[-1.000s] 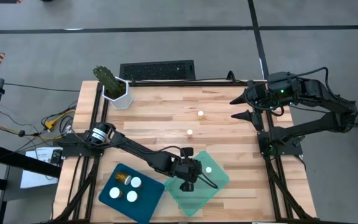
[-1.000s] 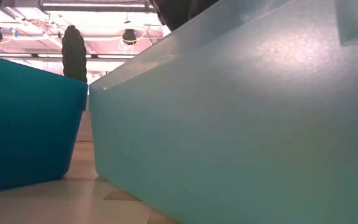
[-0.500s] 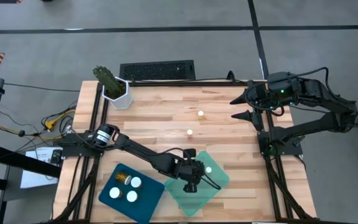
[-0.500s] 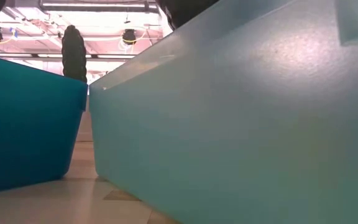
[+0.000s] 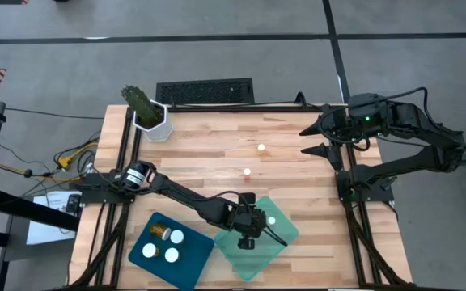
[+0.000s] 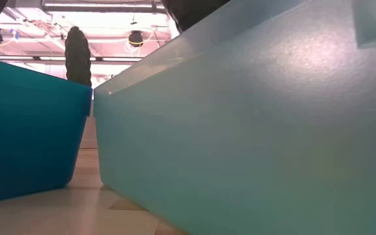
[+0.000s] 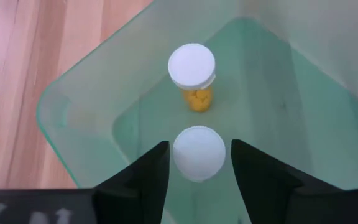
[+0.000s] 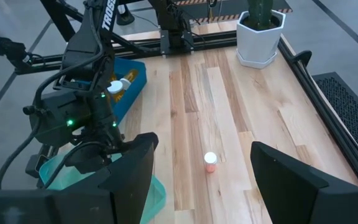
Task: Pick and place medicine bottles into bin by pill shape (circle, oval)
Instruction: Put the small pink pill bottle into the green bin
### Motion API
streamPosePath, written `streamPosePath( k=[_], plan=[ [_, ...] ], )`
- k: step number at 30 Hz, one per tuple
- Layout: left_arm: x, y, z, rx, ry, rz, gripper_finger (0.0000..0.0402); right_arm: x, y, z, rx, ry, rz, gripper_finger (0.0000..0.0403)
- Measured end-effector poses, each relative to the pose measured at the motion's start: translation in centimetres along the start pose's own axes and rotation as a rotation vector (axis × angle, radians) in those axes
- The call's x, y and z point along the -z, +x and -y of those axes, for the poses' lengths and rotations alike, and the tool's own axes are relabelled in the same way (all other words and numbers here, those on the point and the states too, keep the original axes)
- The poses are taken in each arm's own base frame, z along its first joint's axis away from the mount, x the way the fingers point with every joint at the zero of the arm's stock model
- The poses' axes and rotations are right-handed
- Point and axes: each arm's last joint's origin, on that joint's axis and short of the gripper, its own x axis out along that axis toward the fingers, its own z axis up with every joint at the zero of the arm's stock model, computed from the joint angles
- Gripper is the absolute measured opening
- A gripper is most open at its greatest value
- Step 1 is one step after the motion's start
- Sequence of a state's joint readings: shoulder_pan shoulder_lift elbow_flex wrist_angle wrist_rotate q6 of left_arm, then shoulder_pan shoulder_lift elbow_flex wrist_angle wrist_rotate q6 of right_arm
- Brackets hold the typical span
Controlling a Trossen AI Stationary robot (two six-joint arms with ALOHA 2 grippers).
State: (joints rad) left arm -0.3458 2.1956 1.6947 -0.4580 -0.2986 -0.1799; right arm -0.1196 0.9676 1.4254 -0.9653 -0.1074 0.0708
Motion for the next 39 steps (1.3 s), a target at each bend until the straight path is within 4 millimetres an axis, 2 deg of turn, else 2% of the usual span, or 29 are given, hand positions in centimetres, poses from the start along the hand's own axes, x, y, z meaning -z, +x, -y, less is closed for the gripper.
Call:
streamPosePath(
  k=[6,13,17,22,29,33,39],
  plan=[
    [-0.3,-0.2,0.0,0.013,-0.020,0.001,0.0196,0.0,0.0,0.0,0.000,0.000,0.000,0.0282],
    [-2.4,-1.9,-0.1,0.056,-0.034,0.024,0.0257,0.0,0.0,0.0,0.000,-0.003,0.000,0.0282],
    [-4.1,-3.6,-1.1,0.047,-0.016,0.005,0.0277,0.0,0.0,0.0,0.000,-0.016,0.000,0.0282],
    [-6.3,-6.6,-4.3,-0.020,0.034,-0.068,0.0278,0.1,0.0,0.0,0.000,-0.018,-0.014,0.0282],
    [-7.1,-9.2,-11.0,-0.091,0.053,-0.197,0.0277,1.1,-1.0,0.0,0.004,-0.004,-0.067,0.0282],
    [-5.9,-8.5,-14.1,-0.104,0.036,-0.233,0.0277,1.4,-1.8,-0.1,0.004,0.014,-0.058,0.0282],
    [-3.2,-4.1,-16.3,0.007,0.049,-0.233,0.0277,1.7,-3.1,-0.2,0.002,0.010,-0.018,0.0282]
  ],
)
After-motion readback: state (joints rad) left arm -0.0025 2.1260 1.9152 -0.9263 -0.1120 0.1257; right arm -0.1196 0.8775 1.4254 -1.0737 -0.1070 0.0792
